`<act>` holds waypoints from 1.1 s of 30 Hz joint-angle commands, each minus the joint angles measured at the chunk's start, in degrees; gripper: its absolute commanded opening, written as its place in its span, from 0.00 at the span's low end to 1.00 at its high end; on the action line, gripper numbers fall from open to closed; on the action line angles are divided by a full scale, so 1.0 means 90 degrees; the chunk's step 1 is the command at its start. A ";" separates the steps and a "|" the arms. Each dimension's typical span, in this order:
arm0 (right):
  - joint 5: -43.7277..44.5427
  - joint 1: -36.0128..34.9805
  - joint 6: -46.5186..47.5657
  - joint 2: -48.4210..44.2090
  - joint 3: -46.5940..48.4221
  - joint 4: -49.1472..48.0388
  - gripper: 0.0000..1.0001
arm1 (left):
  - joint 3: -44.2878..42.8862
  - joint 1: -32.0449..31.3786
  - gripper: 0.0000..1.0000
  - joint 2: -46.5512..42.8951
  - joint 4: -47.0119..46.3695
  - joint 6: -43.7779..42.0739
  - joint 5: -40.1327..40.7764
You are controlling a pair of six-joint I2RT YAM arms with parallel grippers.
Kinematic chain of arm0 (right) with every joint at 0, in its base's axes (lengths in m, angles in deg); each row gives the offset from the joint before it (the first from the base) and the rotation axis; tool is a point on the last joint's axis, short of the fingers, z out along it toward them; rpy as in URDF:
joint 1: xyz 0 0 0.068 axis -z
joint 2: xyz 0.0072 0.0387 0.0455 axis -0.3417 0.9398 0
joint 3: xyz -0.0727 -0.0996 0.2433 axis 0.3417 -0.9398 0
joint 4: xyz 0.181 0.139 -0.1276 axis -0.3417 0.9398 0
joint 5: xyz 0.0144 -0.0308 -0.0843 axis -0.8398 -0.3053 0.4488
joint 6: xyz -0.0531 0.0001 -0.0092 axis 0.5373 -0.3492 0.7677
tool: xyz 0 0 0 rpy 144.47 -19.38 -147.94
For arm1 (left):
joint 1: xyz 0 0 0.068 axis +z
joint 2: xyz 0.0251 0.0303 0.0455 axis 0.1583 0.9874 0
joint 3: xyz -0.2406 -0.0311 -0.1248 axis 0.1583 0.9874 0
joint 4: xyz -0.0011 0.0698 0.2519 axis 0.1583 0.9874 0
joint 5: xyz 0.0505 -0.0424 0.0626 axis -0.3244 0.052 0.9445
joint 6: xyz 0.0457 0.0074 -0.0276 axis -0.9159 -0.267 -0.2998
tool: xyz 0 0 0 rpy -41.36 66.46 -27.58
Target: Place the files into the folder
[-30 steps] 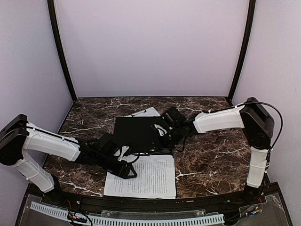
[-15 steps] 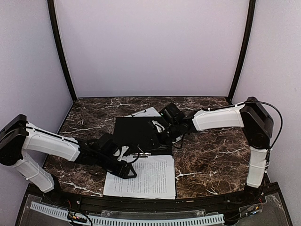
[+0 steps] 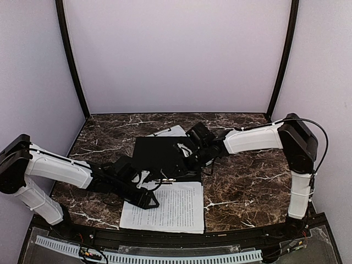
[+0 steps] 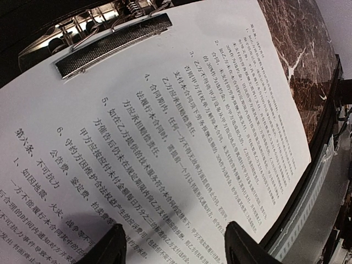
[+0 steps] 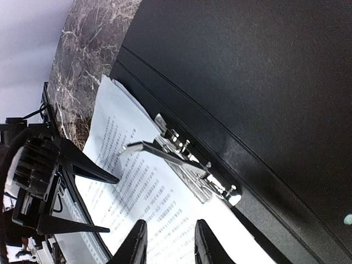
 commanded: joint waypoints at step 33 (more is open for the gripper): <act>-0.0395 -0.0080 0.0628 0.0198 -0.1102 -0.0121 0.31 | 0.0105 -0.0038 0.61 -0.0083 0.0557 0.0046 0.0187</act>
